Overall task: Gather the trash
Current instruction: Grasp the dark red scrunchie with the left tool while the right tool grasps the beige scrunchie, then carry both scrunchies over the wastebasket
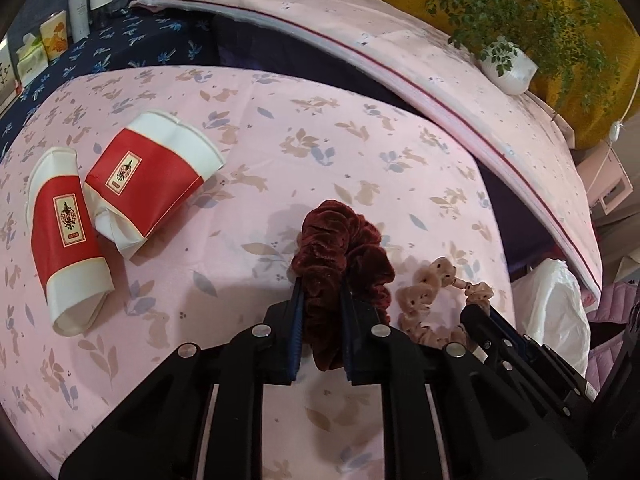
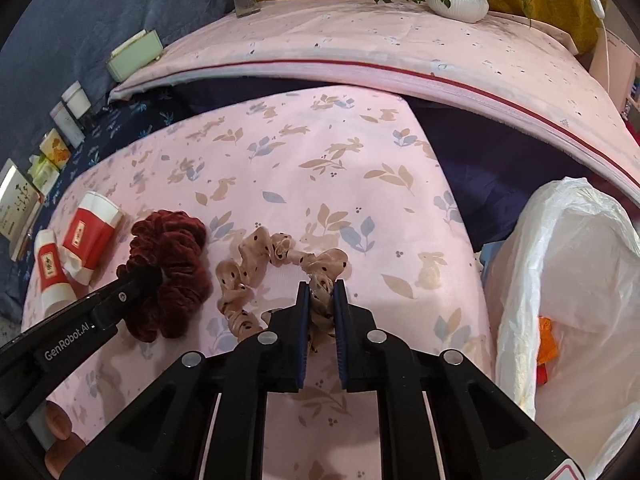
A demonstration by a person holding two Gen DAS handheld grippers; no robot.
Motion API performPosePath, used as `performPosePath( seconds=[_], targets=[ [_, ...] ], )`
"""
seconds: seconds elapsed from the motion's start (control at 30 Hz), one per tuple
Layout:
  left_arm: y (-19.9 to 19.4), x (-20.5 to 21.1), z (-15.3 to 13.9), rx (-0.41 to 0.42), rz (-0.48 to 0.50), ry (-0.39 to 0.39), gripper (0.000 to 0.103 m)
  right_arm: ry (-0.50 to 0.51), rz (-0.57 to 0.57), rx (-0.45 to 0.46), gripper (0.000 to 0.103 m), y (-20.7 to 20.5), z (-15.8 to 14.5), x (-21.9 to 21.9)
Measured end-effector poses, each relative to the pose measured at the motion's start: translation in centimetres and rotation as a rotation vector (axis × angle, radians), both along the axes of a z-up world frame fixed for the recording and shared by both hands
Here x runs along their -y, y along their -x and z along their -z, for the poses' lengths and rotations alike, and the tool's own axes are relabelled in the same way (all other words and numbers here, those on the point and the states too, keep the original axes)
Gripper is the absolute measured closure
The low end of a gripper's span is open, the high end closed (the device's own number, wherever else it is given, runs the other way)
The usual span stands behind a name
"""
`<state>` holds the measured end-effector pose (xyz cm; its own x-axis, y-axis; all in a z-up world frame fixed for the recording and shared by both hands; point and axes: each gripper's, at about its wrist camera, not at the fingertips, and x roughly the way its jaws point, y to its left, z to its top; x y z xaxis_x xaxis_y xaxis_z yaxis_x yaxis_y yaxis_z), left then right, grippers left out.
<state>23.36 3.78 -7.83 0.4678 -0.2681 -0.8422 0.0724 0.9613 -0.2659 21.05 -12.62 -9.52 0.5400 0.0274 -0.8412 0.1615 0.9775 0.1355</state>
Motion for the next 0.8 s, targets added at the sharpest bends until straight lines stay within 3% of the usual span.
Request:
performPosePath(
  seconds=[0.47, 0.8],
  targets=[
    [3.5, 5.2, -8.3, 0.152, 0.114, 0.036, 0.089, -0.050, 0.078, 0.175, 0.092, 4.0, -8.2, 4.5],
    [6.4, 10.8, -11.6, 0.198, 0.228, 0.084, 0.088, -0.066, 0.189, 0.246, 0.092, 8.2, -11.0, 10.6]
  ],
)
